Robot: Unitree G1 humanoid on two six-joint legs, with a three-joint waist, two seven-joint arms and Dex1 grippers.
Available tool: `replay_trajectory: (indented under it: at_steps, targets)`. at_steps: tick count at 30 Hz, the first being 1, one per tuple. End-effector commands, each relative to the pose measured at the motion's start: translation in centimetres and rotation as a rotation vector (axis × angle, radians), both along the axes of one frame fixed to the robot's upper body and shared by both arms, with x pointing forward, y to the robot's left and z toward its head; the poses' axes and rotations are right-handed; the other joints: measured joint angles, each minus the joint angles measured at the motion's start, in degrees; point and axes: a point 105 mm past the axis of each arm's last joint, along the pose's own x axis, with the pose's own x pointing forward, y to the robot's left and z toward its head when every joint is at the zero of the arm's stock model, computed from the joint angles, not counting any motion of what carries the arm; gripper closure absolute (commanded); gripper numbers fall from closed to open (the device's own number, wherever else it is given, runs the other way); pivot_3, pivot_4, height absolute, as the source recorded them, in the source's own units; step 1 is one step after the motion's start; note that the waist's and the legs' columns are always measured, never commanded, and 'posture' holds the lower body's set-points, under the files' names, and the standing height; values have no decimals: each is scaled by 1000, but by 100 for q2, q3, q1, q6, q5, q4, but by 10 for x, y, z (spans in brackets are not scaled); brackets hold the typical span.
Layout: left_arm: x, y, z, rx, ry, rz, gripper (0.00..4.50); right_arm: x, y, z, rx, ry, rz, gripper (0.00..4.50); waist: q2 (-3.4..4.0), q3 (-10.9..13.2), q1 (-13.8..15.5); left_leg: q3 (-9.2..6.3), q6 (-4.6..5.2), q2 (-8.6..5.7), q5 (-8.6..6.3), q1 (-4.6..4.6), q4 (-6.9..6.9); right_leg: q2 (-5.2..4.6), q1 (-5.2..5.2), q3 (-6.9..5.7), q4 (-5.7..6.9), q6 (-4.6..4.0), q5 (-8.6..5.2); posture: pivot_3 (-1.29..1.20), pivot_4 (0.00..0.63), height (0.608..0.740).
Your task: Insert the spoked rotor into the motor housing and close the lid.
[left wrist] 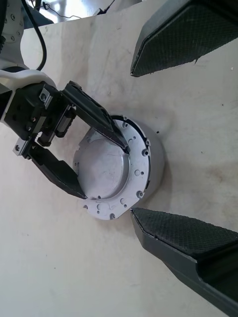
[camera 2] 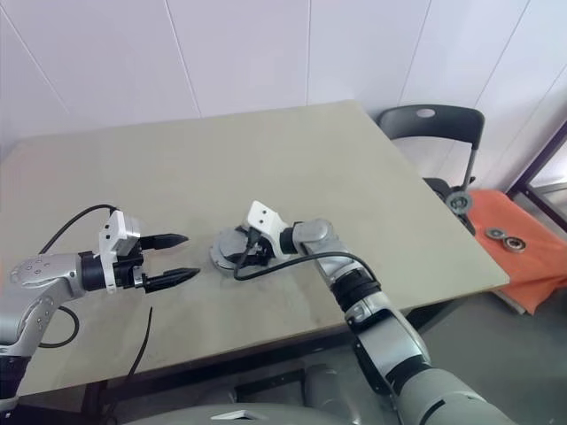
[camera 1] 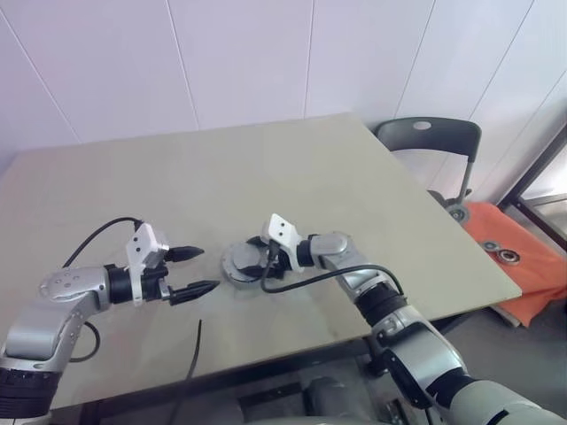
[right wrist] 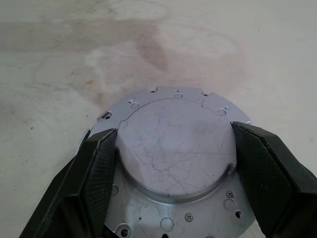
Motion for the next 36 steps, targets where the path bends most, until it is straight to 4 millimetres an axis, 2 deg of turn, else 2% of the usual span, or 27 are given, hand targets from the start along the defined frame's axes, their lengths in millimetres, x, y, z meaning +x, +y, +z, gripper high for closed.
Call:
replay_trajectory:
  at_steps: [1,8,19,28,36]
  targets:
    - [1,-2,11,-10,-46,-10,0,5,-1,0,-15,4,-20,1282,0,0,-2,0,0,0,0,0,0,0,0,0,0,0,0,0,0,740]
    - [2,-2,11,-10,-48,-8,0,8,-4,-2,-34,10,-32,1282,1,1,-3,0,0,0,0,1,0,0,0,0,0,-1,0,0,0,740]
    - [3,-4,10,-15,-46,-8,0,9,-14,13,5,78,35,1282,3,2,29,-1,0,-1,0,-16,2,-3,-7,0,-9,13,9,0,0,740]
    - [4,-4,9,-17,-49,-5,0,7,-24,5,-3,162,51,1282,3,2,32,-1,0,-2,0,-17,-1,-3,-9,-1,-10,12,9,0,0,740]
    - [3,-4,9,-17,-48,-2,0,5,-17,8,-13,120,78,1282,3,2,32,-1,0,-2,0,-17,-1,-3,-9,-1,-10,13,9,0,0,740]
